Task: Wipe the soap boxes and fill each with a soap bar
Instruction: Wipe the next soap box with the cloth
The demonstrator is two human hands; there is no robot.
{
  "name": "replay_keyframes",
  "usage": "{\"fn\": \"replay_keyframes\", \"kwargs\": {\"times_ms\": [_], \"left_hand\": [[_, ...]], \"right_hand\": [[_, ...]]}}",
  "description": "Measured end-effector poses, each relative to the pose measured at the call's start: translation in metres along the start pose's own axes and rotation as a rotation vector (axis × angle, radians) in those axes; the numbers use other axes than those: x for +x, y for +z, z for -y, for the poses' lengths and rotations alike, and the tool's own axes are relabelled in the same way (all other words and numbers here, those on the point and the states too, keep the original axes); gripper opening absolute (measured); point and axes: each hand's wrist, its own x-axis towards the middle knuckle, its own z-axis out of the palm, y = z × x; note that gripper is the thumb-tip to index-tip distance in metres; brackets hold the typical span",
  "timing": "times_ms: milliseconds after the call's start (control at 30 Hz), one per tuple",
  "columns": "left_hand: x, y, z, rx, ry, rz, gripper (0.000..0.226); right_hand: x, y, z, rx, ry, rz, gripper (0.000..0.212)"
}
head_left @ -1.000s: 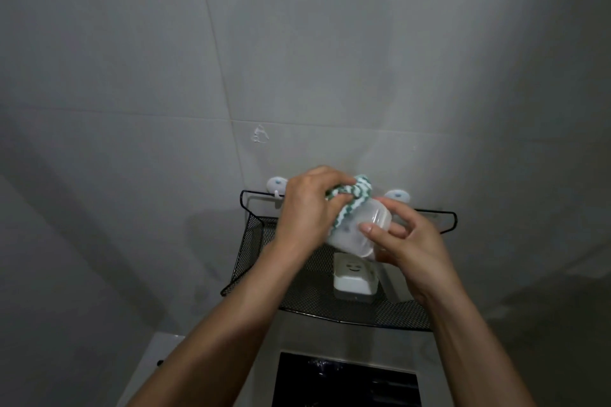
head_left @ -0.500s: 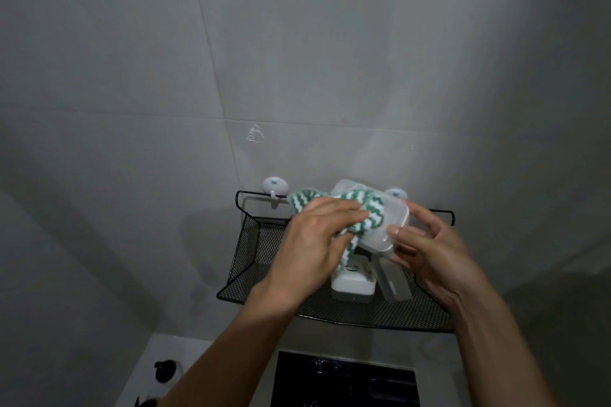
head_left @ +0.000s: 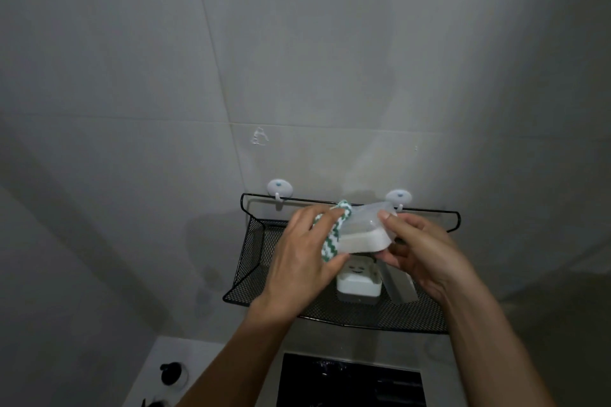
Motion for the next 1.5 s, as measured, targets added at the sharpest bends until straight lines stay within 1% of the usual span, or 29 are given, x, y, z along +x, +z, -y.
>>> {"fn": "replay_keyframes", "kwargs": {"times_ms": [67, 100, 167, 200, 233, 267, 333, 400, 467, 533, 633, 700, 800, 867, 967, 1033, 1100, 1133, 1200, 1267, 1433, 1500], "left_hand": [[0.002, -0.004, 0.004, -0.074, -0.039, 0.013, 0.066], [0.001, -0.006, 0.005, -0.143, -0.089, 0.028, 0.063], [0.002, -0.012, 0.009, -0.336, -0.256, 0.041, 0.054], [0.003, -0.014, 0.012, -0.448, -0.348, 0.043, 0.049], [0.003, -0.016, 0.015, -0.551, -0.421, 0.047, 0.042], [0.003, -0.016, 0.019, -0.627, -0.466, 0.049, 0.036], [0.002, -0.016, 0.022, -0.768, -0.525, 0.060, 0.028], [0.000, -0.017, 0.021, -0.917, -0.590, 0.066, 0.027], [-0.001, -0.017, 0.020, -0.993, -0.635, 0.089, 0.028], [-0.001, -0.016, 0.021, -1.020, -0.665, 0.126, 0.028], [0.000, -0.016, 0.021, -1.087, -0.734, 0.142, 0.022], [0.001, -0.020, 0.019, -1.042, -0.758, 0.076, 0.021], [0.006, -0.030, 0.013, -0.764, -0.669, -0.094, 0.020], [0.011, -0.035, 0.003, -0.577, -0.544, -0.176, 0.022], [0.022, -0.034, -0.015, -0.334, -0.274, -0.263, 0.024], [0.028, -0.029, -0.026, -0.152, -0.158, -0.235, 0.023], [0.030, -0.020, -0.031, 0.006, -0.142, -0.184, 0.023], [0.031, -0.016, -0.033, 0.040, -0.156, -0.170, 0.023], [0.033, -0.012, -0.035, 0.037, -0.178, -0.149, 0.024], [0.035, -0.010, -0.037, 0.031, -0.150, -0.126, 0.024], [0.035, -0.008, -0.048, 0.093, 0.050, -0.030, 0.030], [0.036, -0.008, -0.049, 0.110, 0.105, 0.021, 0.033]], "right_hand": [[-0.001, 0.002, 0.002, -0.057, -0.023, -0.006, 0.025], [-0.002, 0.002, 0.004, -0.108, -0.048, -0.011, 0.028], [-0.003, 0.000, 0.005, -0.227, -0.109, -0.020, 0.030], [-0.003, -0.001, 0.004, -0.266, -0.130, -0.013, 0.026], [-0.003, -0.002, 0.002, -0.282, -0.143, 0.005, 0.021], [-0.003, -0.004, -0.001, -0.277, -0.147, 0.028, 0.022], [-0.004, -0.004, -0.006, -0.228, -0.137, 0.081, 0.031], [-0.007, -0.001, -0.007, -0.202, -0.127, 0.127, 0.040], [-0.008, 0.000, -0.008, -0.214, -0.119, 0.138, 0.047], [-0.007, 0.000, -0.010, -0.229, -0.109, 0.127, 0.052], [-0.008, -0.002, -0.013, -0.226, -0.094, 0.094, 0.050], [-0.007, -0.005, -0.015, -0.230, -0.094, 0.072, 0.047], [-0.007, -0.007, -0.015, -0.240, -0.113, 0.020, 0.048], [-0.007, -0.004, -0.015, -0.250, -0.131, 0.013, 0.049], [-0.007, 0.003, -0.015, -0.235, -0.152, 0.059, 0.051], [-0.009, 0.008, -0.015, -0.206, -0.166, 0.085, 0.050], [-0.009, 0.010, -0.014, -0.206, -0.185, 0.087, 0.050], [-0.009, 0.011, -0.014, -0.212, -0.191, 0.086, 0.050], [-0.009, 0.010, -0.015, -0.238, -0.190, 0.091, 0.052], [-0.008, 0.007, -0.015, -0.262, -0.191, 0.099, 0.053], [-0.007, 0.004, -0.016, -0.282, -0.190, 0.107, 0.053], [-0.006, 0.003, -0.017, -0.270, -0.181, 0.095, 0.054]]}}
